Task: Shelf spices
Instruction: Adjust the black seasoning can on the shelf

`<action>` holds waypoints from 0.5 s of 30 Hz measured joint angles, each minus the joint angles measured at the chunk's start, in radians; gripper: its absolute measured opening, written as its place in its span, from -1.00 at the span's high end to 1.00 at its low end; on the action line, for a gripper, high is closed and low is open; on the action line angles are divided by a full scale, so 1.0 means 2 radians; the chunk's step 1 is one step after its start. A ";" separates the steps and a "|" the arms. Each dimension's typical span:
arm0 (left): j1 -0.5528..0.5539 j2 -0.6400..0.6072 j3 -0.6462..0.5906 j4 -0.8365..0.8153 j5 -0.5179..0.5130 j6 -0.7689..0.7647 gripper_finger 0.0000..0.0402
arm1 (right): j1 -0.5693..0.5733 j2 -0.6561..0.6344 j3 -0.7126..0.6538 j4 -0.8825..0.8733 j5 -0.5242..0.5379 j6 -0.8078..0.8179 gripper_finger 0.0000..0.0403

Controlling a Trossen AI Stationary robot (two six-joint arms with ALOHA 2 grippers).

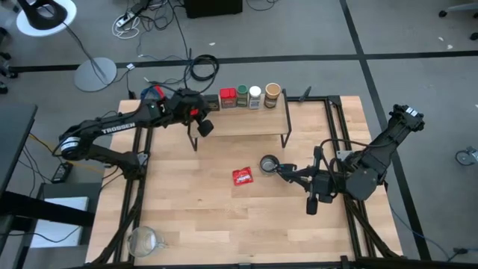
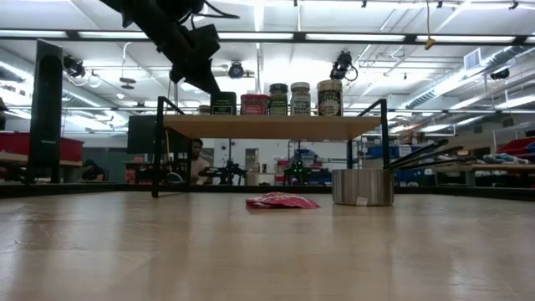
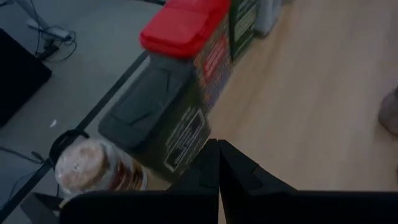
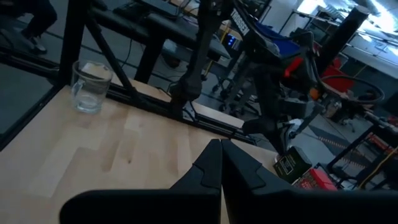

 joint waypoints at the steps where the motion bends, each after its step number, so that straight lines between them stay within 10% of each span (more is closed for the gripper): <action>1: 0.003 0.001 0.000 -0.002 0.000 0.000 0.98 | 0.000 0.000 0.000 -0.001 0.000 0.000 1.00; 15: 0.024 0.038 0.000 0.025 0.009 -0.009 0.98 | 0.000 0.000 0.000 0.000 0.000 0.001 1.00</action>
